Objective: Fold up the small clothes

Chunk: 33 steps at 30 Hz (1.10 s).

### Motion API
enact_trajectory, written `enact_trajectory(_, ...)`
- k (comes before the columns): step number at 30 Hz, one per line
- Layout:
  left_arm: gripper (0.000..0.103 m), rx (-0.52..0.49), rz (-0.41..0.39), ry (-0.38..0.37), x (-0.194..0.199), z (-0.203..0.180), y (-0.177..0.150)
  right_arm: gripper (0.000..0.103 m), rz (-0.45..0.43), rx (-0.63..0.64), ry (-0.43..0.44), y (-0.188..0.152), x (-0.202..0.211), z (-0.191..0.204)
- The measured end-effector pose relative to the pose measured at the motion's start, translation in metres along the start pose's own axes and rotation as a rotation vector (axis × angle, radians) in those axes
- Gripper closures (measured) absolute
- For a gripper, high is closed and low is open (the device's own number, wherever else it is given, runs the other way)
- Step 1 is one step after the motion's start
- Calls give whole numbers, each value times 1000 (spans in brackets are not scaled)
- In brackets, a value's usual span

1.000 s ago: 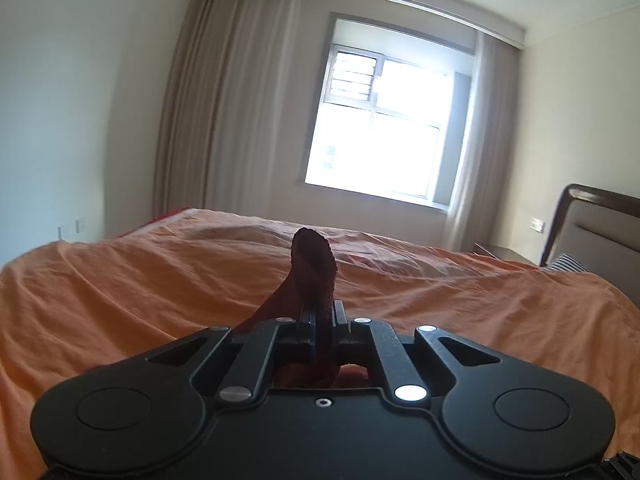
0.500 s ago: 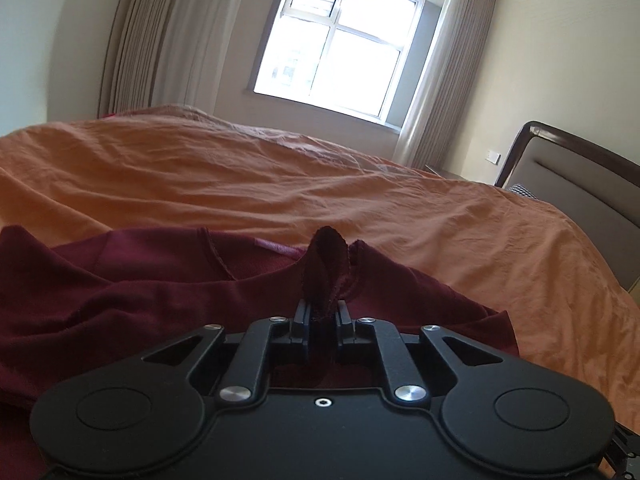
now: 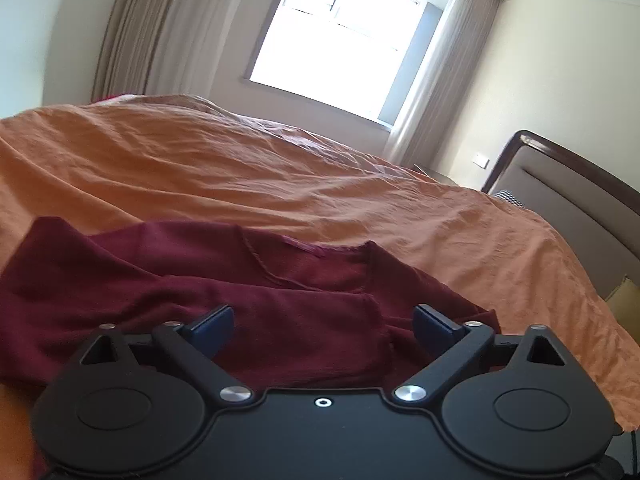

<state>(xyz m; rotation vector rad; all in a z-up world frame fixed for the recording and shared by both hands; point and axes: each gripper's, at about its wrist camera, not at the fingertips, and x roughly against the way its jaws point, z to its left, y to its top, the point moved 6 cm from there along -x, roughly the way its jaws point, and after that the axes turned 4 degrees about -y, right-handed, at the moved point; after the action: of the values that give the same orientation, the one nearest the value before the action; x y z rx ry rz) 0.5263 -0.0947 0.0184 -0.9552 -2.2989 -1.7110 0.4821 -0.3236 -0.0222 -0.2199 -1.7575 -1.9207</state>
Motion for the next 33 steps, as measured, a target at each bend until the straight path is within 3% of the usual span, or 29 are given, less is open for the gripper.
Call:
enact_trajectory(5,1,-33,-23,118,39,48,7,1,5,49,60,24,-33,36)
enact_trajectory(11,1,-54,-19,254,87,115,-10,17,65,-49,80,37,-86,51)
enact_trajectory(13,1,-57,1,283,103,135,-21,30,92,-54,68,38,-100,55)
enact_trajectory(14,1,-59,9,297,110,144,-26,42,107,-56,67,38,-106,58)
enact_trajectory(15,1,-59,16,311,116,152,-31,62,120,-55,66,39,-109,60)
enact_trajectory(17,1,-53,31,329,123,166,-42,84,119,-39,85,45,-108,67)
enact_trajectory(21,1,-94,28,329,125,174,-50,86,7,43,119,73,-82,88)
enact_trajectory(26,1,-198,19,275,108,154,-47,86,-106,9,134,114,-49,89)
enact_trajectory(29,1,-167,12,217,100,147,-42,86,-100,-4,119,109,-42,77)
enact_trajectory(33,1,-80,-6,169,95,152,-34,86,-28,-7,62,73,-54,57)
